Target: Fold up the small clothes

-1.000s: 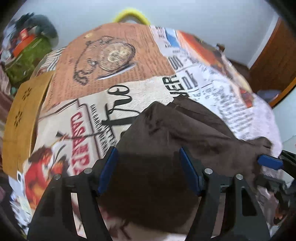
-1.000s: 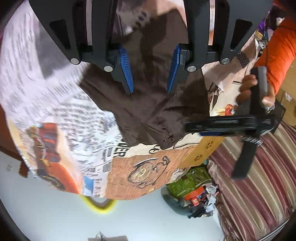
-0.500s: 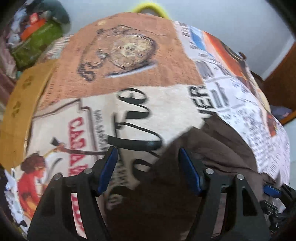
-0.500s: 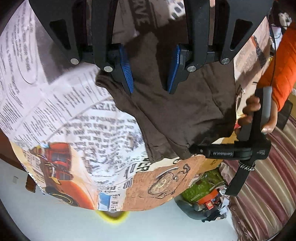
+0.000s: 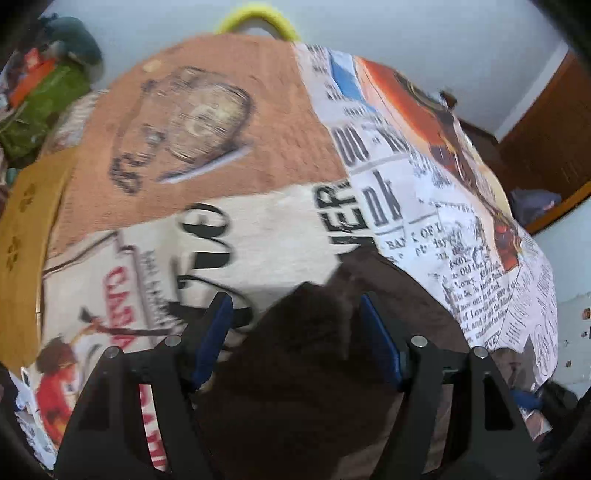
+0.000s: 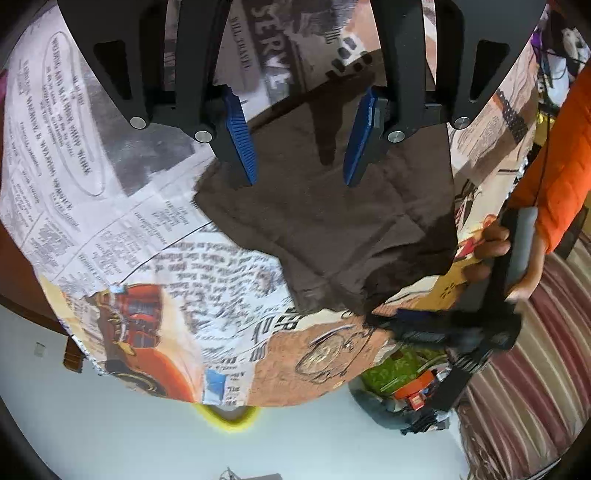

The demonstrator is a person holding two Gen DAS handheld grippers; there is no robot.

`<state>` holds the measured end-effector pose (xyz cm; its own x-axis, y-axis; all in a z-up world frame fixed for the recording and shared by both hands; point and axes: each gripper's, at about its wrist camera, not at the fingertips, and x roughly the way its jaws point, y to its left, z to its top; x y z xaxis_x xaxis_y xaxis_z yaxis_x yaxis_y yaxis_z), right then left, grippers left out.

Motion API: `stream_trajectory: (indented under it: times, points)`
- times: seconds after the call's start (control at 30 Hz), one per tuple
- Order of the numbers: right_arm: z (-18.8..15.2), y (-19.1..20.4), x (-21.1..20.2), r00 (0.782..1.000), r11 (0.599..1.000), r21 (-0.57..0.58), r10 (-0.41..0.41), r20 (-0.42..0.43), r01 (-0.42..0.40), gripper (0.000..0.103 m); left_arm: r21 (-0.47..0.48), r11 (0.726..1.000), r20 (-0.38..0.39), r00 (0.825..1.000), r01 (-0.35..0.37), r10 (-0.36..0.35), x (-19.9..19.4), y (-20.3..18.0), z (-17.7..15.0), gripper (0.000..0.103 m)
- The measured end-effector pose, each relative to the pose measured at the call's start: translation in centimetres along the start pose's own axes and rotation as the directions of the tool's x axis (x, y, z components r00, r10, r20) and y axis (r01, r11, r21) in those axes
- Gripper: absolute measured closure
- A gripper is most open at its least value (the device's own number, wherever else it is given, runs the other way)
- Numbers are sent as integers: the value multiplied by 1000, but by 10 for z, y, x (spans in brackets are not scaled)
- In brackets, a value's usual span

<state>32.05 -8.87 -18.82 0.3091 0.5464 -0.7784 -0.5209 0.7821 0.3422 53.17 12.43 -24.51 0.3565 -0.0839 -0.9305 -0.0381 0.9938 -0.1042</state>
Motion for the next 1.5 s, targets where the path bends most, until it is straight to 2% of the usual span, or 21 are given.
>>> stream_trajectory:
  times: [0.07,0.13,0.2,0.27,0.3,0.37,0.53,0.67,0.77,0.87,1.0,1.13,1.27,1.37,1.5]
  points:
    - [-2,1,5,1000,1000,-7,-2,-9,2,58,16,999,-45,998,-39,39,19,-9,4,33]
    - [-3,2,9,1000,1000,-14,-4,-16,4,58,28,997,-74,995,-72,73,34,-9,5,25]
    - [-4,1,13,1000,1000,-21,-3,-27,2,57,4,999,-81,995,-52,52,38,1,4,16]
    - [-5,-2,15,1000,1000,-25,-4,-28,3,58,-21,999,-99,995,-29,27,38,14,1,16]
    - [-5,-3,15,1000,1000,-25,-3,-26,2,58,-28,999,-105,994,-32,29,37,20,-1,15]
    - [-5,-6,14,1000,1000,-20,-5,-24,5,58,-20,996,-113,990,-81,79,35,29,-8,13]
    - [-3,-11,7,1000,1000,21,0,-6,0,58,-37,991,-121,985,-127,122,22,50,-28,13]
    - [-6,-12,1,1000,999,37,-9,-10,10,58,-85,990,-144,984,-115,102,7,71,-47,14]
    - [-7,-14,-3,1000,999,53,0,-17,1,57,-104,988,-114,988,-116,104,-18,83,-63,22]
    - [-6,-12,-2,1000,998,65,-3,-24,5,56,-128,989,-15,997,-79,78,-58,93,-78,22]
    - [-6,-7,-3,1000,997,82,3,-23,-1,49,-153,987,80,995,-41,54,-99,107,-97,20]
    - [-5,-6,3,999,990,137,31,-30,-26,34,-141,990,55,998,-27,36,-100,115,-119,17]
    - [-8,-7,17,995,980,191,70,-69,-56,34,-166,985,-12,998,55,-58,-77,124,-139,17]
    - [-10,-8,27,992,975,209,92,-92,-71,32,-179,974,-63,987,136,-149,-56,118,-145,17]
    - [-5,-2,30,990,977,190,112,-87,-94,32,-127,979,-79,982,160,-171,-45,100,-142,15]
